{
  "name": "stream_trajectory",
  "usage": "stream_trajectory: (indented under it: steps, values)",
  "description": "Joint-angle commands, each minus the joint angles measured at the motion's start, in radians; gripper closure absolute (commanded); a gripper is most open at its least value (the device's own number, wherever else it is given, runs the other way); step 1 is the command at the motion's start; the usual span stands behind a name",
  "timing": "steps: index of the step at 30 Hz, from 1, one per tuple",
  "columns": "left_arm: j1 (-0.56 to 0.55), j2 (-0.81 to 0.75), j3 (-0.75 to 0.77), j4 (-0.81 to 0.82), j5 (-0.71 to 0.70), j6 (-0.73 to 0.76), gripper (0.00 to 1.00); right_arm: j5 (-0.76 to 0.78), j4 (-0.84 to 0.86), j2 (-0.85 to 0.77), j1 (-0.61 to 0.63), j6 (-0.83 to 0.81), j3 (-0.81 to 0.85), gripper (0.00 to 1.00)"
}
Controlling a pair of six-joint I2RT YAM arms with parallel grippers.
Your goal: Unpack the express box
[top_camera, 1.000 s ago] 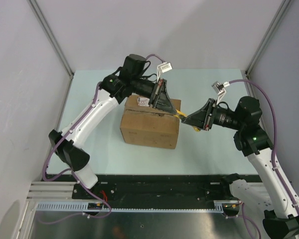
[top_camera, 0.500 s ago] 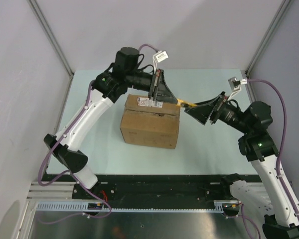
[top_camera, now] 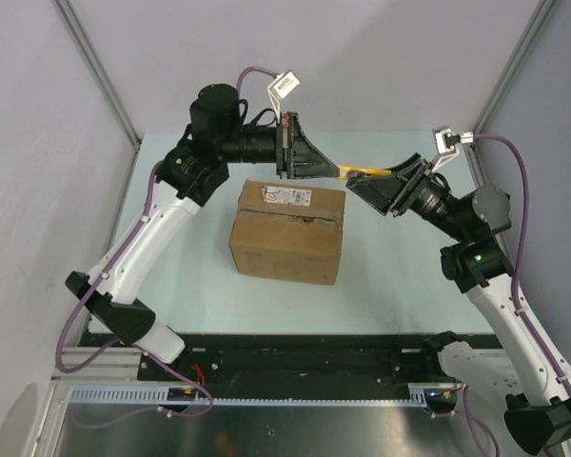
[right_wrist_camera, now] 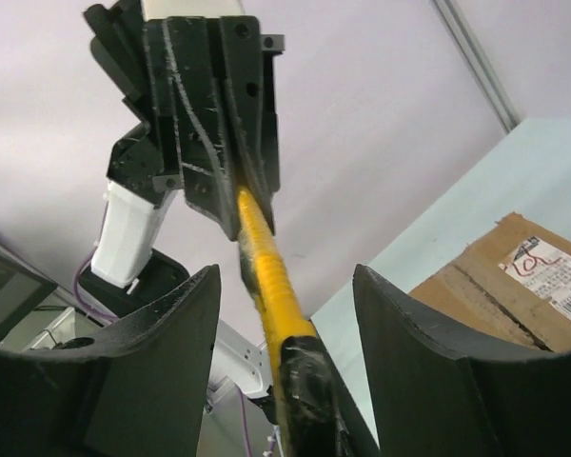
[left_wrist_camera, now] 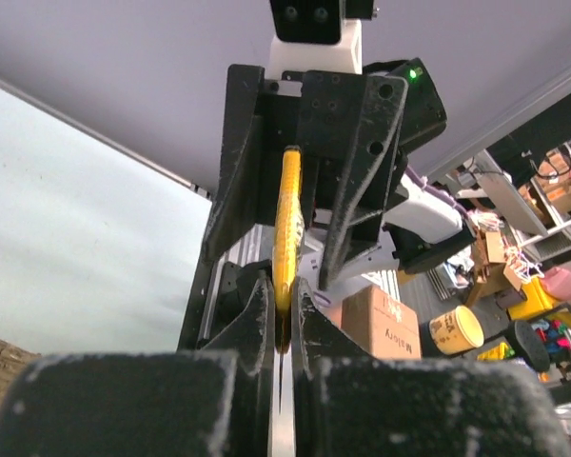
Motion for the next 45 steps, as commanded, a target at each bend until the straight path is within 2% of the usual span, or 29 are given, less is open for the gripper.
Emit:
stream_trajectory:
  steps: [1, 5, 7, 8, 10, 11, 13, 14, 16, 18, 19, 21, 22, 23, 25, 27, 30, 31, 33, 35, 36, 37, 39, 40, 41, 44, 45]
  values:
    - [0.003, -0.039, -0.033, 0.088, 0.022, -0.053, 1.0, 0.013, 0.133, -0.014, 0.014, 0.022, 0.032, 0.37]
    - [0.001, -0.044, -0.047, 0.099, 0.033, -0.058, 1.0, 0.019, 0.153, -0.018, 0.016, 0.018, 0.032, 0.29]
    - [0.001, -0.047, -0.056, 0.104, 0.03, -0.064, 1.0, 0.013, 0.175, -0.011, 0.016, 0.028, 0.032, 0.31]
    - [0.001, -0.047, -0.058, 0.107, 0.031, -0.068, 1.0, 0.007, 0.179, -0.005, 0.016, 0.034, 0.032, 0.37]
    - [0.001, -0.046, -0.061, 0.111, 0.033, -0.07, 1.0, -0.007, 0.179, 0.006, 0.019, 0.048, 0.032, 0.44]
    - [0.003, -0.047, -0.061, 0.113, 0.031, -0.07, 1.0, -0.008, 0.178, 0.008, 0.017, 0.047, 0.032, 0.56]
    - [0.003, -0.05, -0.067, 0.116, 0.028, -0.07, 1.0, -0.019, 0.176, 0.012, 0.019, 0.051, 0.032, 0.67]
    - [0.003, -0.052, -0.069, 0.119, 0.028, -0.071, 1.0, -0.019, 0.173, 0.012, 0.021, 0.05, 0.032, 0.76]
    - [0.003, -0.05, -0.073, 0.121, 0.027, -0.074, 1.0, -0.023, 0.17, 0.014, 0.019, 0.053, 0.032, 0.83]
    - [0.004, -0.049, -0.075, 0.122, 0.036, -0.074, 1.0, -0.02, 0.163, 0.015, 0.021, 0.05, 0.032, 0.96]
    - [0.004, -0.05, -0.079, 0.124, 0.037, -0.073, 1.0, -0.02, 0.153, 0.014, 0.019, 0.045, 0.032, 1.0]
    - [0.007, -0.053, -0.089, 0.125, 0.036, -0.07, 0.97, -0.005, 0.141, 0.009, 0.019, 0.038, 0.032, 1.0]
    - [0.01, -0.058, -0.099, 0.127, 0.037, -0.067, 0.63, 0.003, 0.126, 0.008, 0.021, 0.033, 0.032, 1.0]
    - [0.019, -0.062, -0.105, 0.127, 0.033, -0.064, 0.42, 0.01, 0.117, 0.008, 0.019, 0.019, 0.035, 1.0]
    - [0.035, -0.078, -0.127, 0.125, 0.002, -0.044, 0.1, 0.032, 0.072, 0.005, 0.017, -0.001, 0.035, 1.0]
    - [0.078, -0.116, -0.145, 0.125, -0.044, -0.013, 0.01, 0.068, 0.026, 0.0, 0.016, -0.053, 0.043, 1.0]
    - [0.182, -0.231, -0.248, 0.125, -0.267, -0.033, 0.0, 0.14, -0.08, -0.003, 0.011, -0.134, 0.045, 1.0]
    - [0.208, -0.268, -0.341, 0.125, -0.443, -0.033, 0.01, 0.168, -0.133, -0.003, 0.011, -0.159, 0.043, 1.0]
    - [0.243, -0.402, -0.456, 0.125, -0.618, 0.02, 0.06, 0.257, -0.202, 0.003, 0.013, -0.22, 0.045, 1.0]
    - [0.24, -0.487, -0.623, 0.125, -0.863, 0.054, 0.27, 0.321, -0.232, 0.029, 0.013, -0.254, 0.043, 1.0]
    - [0.242, -0.556, -0.676, 0.121, -0.918, 0.054, 0.36, 0.378, -0.244, 0.044, 0.013, -0.283, 0.046, 1.0]
    - [0.242, -0.587, -0.778, 0.118, -0.965, 0.05, 0.57, 0.407, -0.245, 0.075, 0.011, -0.295, 0.048, 1.0]
    - [0.237, -0.634, -0.861, 0.109, -1.001, 0.048, 0.75, 0.473, -0.227, 0.118, 0.011, -0.318, 0.055, 1.0]
    - [0.236, -0.67, -0.924, 0.099, -1.0, 0.044, 0.91, 0.486, -0.218, 0.141, 0.011, -0.337, 0.058, 1.0]
    - [0.231, -0.688, -0.95, 0.078, -0.997, 0.044, 0.97, 0.496, -0.212, 0.187, 0.01, -0.346, 0.066, 1.0]
    - [0.217, -0.74, -1.024, 0.046, -0.957, 0.07, 1.0, 0.529, -0.192, 0.26, 0.008, -0.372, 0.088, 1.0]
    - [0.217, -0.75, -1.033, 0.033, -0.905, 0.105, 1.0, 0.53, -0.178, 0.277, 0.007, -0.377, 0.092, 1.0]
